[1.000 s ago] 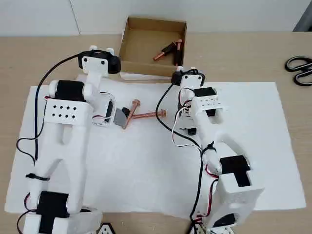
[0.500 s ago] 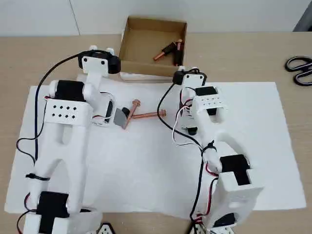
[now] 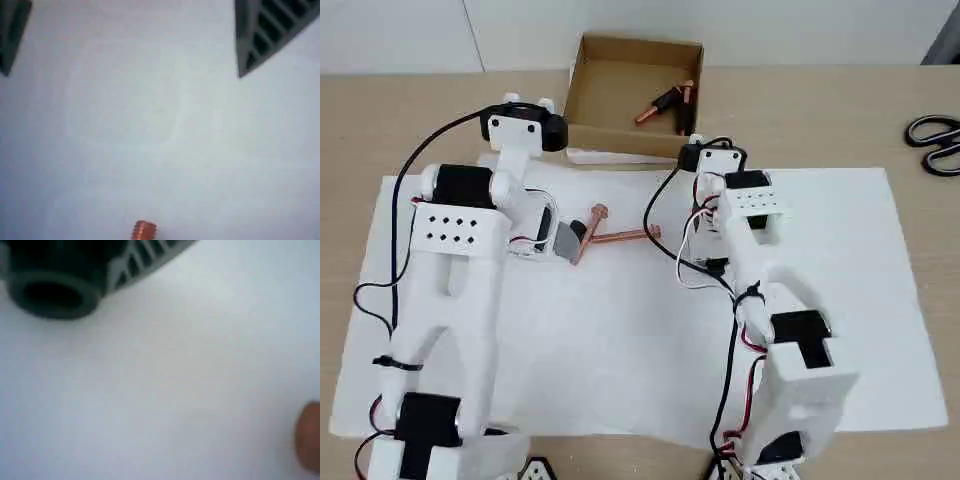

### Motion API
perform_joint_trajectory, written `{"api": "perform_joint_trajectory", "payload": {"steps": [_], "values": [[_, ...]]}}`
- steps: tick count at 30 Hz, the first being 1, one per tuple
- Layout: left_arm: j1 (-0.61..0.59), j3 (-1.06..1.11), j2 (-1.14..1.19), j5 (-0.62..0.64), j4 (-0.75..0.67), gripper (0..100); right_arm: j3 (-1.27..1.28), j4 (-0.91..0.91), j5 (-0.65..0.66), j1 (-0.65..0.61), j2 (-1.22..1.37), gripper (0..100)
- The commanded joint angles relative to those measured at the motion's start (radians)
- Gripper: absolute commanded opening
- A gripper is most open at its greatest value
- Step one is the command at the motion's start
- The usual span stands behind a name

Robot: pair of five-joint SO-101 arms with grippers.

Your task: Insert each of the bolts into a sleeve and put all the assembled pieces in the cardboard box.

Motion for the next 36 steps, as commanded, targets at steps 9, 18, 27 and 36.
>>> {"api": "perform_joint_trajectory", "payload": {"steps": [9, 18, 27, 36], "values": [[0.009, -0.038, 0.015, 0.0, -0.083, 27, -0.304, 0.254, 0.023, 0.061, -0.028, 0.3], [0.075, -0.045, 0.247, -0.002, -0.292, 27, -0.325, 0.297, 0.023, 0.031, -0.232, 0.3], [0.167, -0.11, 0.342, -0.419, -0.411, 27, -0.325, 0.338, 0.017, 0.027, -0.255, 0.3], [0.17, -0.133, 0.468, -0.566, -0.563, 27, -0.325, 0.334, 0.015, 0.027, -0.255, 0.3]]}}
